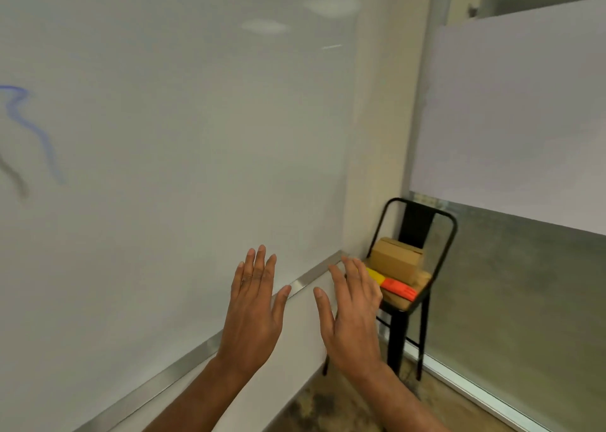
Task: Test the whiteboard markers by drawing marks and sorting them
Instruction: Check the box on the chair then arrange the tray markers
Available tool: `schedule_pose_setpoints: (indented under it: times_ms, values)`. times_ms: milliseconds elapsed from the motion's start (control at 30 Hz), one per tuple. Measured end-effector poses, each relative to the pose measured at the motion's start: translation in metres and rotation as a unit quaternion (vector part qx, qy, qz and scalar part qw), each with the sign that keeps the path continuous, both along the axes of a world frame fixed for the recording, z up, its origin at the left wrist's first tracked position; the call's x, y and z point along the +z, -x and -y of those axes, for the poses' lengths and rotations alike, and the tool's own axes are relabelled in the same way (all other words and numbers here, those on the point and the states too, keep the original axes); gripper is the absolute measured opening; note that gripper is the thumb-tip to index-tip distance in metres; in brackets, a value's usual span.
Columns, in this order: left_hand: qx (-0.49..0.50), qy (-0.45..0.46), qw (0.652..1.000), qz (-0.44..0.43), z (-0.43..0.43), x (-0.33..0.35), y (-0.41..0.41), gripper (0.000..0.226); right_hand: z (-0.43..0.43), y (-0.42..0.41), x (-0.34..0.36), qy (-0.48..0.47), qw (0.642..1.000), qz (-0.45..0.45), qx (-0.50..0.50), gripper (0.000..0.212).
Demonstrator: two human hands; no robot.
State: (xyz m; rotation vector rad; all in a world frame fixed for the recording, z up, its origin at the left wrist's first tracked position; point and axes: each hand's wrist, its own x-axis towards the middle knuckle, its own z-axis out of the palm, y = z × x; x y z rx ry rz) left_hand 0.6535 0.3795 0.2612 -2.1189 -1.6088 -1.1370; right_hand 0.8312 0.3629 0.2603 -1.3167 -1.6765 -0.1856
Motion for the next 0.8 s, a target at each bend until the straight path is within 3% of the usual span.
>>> schedule_pose_setpoints:
  times_ms: [433,800]
  values:
    - [-0.165,0.022,0.986,-0.014,-0.205,-0.016,-0.081,0.063,-0.143,-0.078,-0.02,0.056,0.984,-0.026,-0.17,0.05]
    - [-0.196,0.064,0.979,-0.013,-0.35,-0.053,-0.2,0.067,-0.275,-0.205,-0.055,0.075,0.974,-0.023,-0.211,0.048]
